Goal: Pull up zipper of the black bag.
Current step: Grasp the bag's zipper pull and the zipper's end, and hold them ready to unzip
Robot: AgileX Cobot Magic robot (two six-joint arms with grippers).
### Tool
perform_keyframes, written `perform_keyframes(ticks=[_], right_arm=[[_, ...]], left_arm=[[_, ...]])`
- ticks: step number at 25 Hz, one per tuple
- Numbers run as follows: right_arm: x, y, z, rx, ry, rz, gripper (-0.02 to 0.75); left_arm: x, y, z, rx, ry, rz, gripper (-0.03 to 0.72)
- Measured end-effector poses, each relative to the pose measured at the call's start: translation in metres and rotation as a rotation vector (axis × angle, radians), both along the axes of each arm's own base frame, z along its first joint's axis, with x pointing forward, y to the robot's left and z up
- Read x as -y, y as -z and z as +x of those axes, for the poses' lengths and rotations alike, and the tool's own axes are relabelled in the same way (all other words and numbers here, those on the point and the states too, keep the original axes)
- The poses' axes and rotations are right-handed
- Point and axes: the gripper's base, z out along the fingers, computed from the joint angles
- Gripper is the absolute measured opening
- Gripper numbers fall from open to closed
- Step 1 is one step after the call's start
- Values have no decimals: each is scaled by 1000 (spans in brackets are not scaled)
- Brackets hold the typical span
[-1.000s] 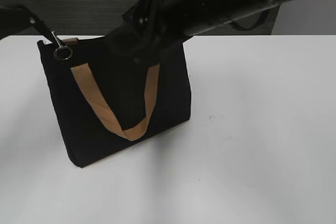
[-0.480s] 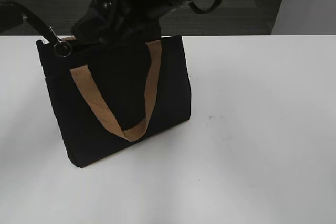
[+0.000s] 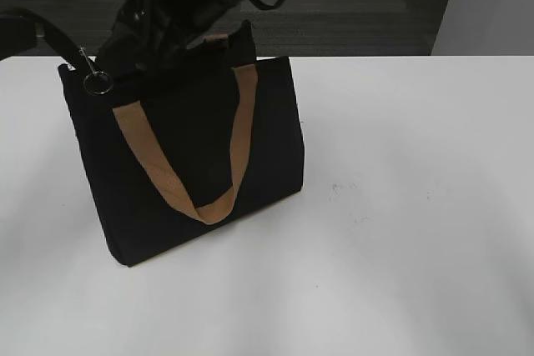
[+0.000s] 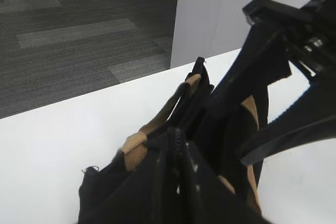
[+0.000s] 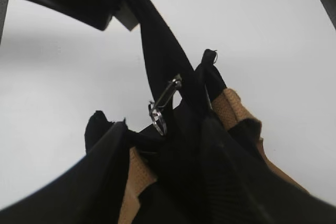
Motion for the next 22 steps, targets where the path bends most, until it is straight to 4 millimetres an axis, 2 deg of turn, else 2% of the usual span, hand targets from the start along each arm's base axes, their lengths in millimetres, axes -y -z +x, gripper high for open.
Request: perform_keyframes(ticks=[8,18,22], right_arm=[[-11,15,9,-32,-58,-35,327],[-13,15,14,36,-44,-27,322],[-15,23,17,29,-53,-39,316]], left_arm=[[0,0,0,1,1,6,34],[0,-2,1,-1,-16,-40,34],[0,-2,1,-1,-17,-41,34]])
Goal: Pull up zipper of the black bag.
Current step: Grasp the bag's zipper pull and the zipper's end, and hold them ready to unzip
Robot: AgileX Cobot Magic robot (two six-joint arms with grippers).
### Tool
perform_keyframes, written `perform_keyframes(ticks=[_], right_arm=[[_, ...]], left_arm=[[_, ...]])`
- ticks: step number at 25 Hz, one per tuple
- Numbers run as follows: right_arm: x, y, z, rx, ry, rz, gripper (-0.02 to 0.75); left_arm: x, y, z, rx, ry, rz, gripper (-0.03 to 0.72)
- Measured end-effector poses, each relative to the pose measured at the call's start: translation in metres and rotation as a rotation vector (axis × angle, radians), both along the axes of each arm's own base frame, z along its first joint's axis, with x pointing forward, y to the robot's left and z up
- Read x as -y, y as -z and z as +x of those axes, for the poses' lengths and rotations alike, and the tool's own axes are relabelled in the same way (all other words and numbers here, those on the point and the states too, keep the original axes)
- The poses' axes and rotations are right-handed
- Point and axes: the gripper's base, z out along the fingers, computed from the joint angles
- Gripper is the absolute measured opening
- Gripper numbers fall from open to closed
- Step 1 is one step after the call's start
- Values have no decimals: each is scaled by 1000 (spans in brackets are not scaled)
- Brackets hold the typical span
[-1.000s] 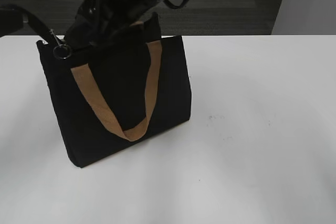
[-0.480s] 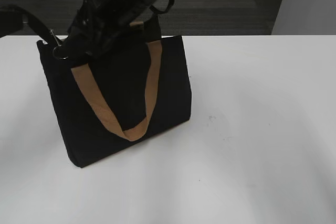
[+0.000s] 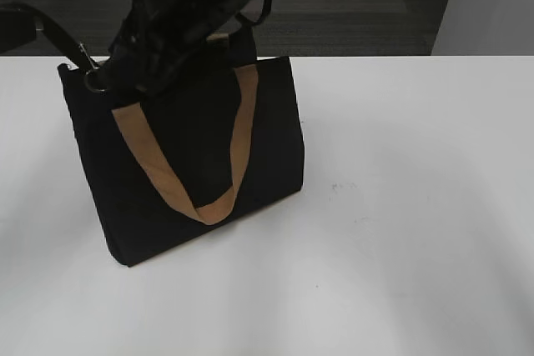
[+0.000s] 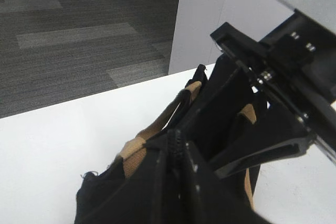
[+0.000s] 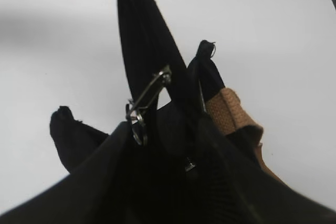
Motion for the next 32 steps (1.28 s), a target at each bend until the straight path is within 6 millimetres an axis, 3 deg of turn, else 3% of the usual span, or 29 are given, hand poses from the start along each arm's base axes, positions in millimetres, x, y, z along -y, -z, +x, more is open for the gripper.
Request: perform_keyframes(ticks=[10,22,32], right_arm=[[-1,4,1,3,-11,-10,305],[0,6,-3,2,-69,-31,-1],[2,4,-1,4,-59,-28,-1]], left_arm=[[0,0,0,0,0,0,34],[0,0,0,0,0,0,34],[0,2,0,2,8,38,34]])
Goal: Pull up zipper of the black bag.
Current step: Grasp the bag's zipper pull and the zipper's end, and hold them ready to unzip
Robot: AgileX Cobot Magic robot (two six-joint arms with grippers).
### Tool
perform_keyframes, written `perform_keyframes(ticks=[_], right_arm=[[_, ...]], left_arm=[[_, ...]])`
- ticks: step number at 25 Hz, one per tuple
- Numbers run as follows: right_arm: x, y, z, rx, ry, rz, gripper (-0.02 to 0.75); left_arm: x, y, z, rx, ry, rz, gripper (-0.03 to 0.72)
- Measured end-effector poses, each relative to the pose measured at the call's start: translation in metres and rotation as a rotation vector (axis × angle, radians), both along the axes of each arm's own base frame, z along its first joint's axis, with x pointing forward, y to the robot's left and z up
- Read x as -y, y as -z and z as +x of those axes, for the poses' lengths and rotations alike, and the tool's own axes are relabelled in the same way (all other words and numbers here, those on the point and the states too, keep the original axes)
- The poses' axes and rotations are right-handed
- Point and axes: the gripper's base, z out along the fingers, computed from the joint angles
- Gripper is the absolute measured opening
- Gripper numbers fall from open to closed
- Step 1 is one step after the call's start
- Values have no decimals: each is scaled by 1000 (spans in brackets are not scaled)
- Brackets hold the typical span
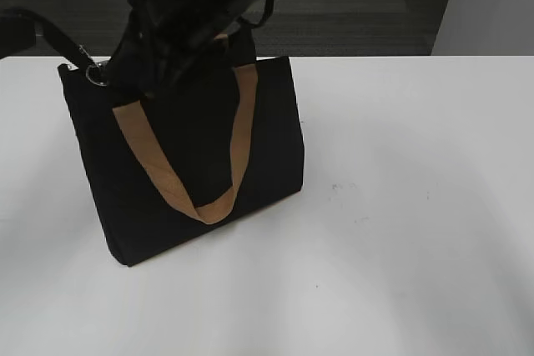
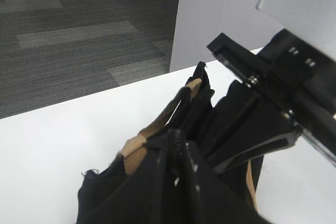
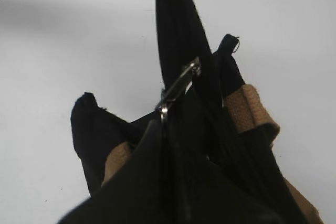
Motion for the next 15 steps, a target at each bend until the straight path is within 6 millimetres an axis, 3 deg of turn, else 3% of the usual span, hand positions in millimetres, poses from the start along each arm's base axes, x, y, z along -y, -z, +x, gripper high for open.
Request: perform_keyframes(ticks=[15], right_arm=[[22,-2,14,-41,68,-20,-1]], left_arm=[[-12,14,-2,53,47,453,32]])
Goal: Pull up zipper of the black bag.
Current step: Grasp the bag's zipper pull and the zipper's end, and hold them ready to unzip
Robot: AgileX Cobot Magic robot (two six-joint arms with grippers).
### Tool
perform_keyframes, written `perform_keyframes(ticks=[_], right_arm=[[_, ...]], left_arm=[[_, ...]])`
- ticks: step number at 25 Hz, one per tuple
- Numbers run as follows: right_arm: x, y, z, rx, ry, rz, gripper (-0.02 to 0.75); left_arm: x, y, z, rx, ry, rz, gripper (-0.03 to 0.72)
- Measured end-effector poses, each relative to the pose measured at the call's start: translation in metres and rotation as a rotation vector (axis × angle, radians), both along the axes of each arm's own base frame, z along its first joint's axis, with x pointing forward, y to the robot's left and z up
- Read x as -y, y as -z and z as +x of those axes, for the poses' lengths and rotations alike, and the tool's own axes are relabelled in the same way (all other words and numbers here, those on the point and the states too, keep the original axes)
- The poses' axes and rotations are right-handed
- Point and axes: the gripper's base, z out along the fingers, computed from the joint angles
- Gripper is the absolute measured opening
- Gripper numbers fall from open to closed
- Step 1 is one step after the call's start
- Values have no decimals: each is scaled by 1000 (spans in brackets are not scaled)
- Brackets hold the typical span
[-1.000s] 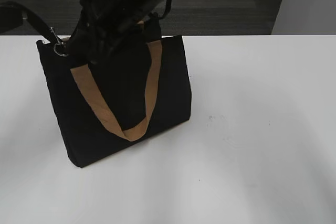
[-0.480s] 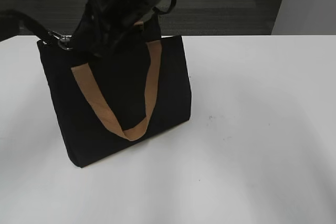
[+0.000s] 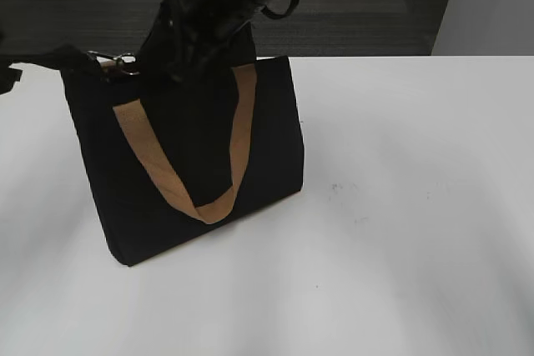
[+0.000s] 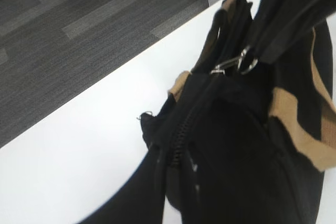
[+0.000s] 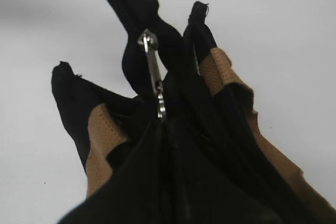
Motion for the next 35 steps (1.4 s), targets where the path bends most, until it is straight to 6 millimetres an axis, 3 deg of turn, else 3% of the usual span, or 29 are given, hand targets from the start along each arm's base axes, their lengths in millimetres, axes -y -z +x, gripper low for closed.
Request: perform_keyframes(ticks=[8,22,35], right_arm=[[2,0,1,-10,8,4,-1],[4,1,3,5,19,-12,-1],[47,4,31,-31,132,-51,-1]], left_arm=[[-4,5,-1,12,53,171,32],[-26,11,-6,-86,31,142,31],[-25,15,-10,-138,61,152,31]])
